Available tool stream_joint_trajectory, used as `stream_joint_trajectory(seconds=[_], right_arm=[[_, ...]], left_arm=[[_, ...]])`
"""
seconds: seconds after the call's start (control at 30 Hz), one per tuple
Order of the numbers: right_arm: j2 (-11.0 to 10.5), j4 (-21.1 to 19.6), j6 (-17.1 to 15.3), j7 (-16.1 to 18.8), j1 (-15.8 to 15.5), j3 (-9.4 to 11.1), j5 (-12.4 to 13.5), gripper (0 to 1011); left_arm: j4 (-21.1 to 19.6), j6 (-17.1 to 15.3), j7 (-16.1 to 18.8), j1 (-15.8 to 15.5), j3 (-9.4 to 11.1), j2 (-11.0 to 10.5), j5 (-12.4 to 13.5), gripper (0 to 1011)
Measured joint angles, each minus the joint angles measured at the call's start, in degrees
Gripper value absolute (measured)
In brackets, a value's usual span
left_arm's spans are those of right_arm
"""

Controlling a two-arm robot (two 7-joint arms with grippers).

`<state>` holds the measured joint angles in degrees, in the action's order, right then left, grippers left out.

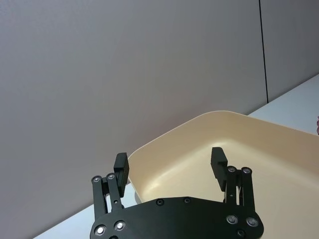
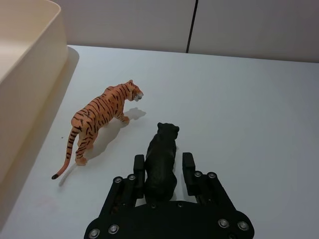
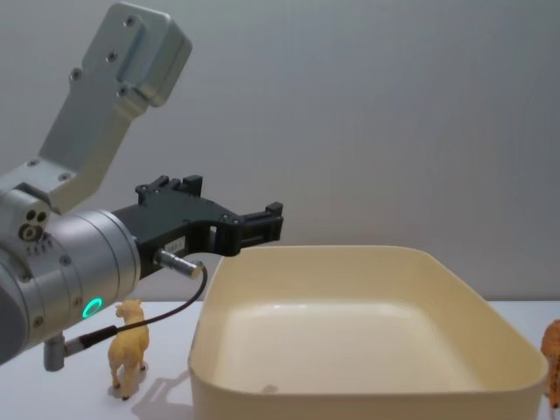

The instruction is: Pick up the toy alternately with two hands and place it into the central storage box.

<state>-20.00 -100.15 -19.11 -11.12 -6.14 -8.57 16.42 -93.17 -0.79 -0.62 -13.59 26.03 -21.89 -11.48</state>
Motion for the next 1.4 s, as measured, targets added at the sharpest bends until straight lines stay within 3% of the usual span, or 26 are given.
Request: stream_joint_trajectory(seconds=[0.07, 0.2, 0.83, 1.13, 1.4], right_arm=[[0.01, -0.05, 0.46, 0.34, -0.03, 0.02, -0.21, 390], [0.02, -0.4, 1.63, 0.91, -0.05, 0.06, -0.57, 315], [0.64, -6.27, 7.23, 6.32, 2.74, 0.62, -0.78, 310], [2.37, -8.18, 7.22, 11.04, 6.15, -0.21, -0.19, 309], [5.52, -7.36, 4.44, 16.28, 10.75, -2.21, -0.8, 310]], left_arm=[[0.0, 0.0, 0.0, 0.0, 0.0, 0.0, 0.0, 1001], [0.0, 0.0, 0.0, 0.0, 0.0, 0.0, 0.0, 1001], [0.0, 0.0, 0.0, 0.0, 0.0, 0.0, 0.0, 1001], [0.0, 0.0, 0.0, 0.0, 0.0, 0.0, 0.0, 1001], [0.0, 0.0, 0.0, 0.0, 0.0, 0.0, 0.0, 1001]])
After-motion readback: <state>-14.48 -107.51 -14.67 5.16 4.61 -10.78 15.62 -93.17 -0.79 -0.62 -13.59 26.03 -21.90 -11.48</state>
